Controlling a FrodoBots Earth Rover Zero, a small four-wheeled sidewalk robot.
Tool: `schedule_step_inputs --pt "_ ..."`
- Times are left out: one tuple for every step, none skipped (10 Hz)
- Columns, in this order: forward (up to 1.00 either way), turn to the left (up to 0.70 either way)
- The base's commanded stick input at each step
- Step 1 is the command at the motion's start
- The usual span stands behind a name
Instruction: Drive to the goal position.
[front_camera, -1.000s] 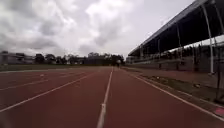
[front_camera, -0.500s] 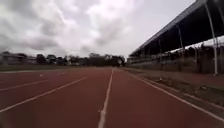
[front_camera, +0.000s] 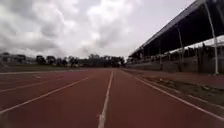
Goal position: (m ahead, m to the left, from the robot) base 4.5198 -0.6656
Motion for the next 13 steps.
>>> schedule_step_inputs --pt "0.7 0.0" --pt "0.7 0.0" --pt "0.7 0.0" --pt "0.7 0.0" --pt "0.7 0.0" --pt "0.7 0.0" --pt "0.7 0.0" --pt "0.7 0.0" --pt "0.7 0.0" --pt "0.7 0.0" --pt "0.7 0.0" --pt "0.7 0.0" --pt "0.7 0.0"
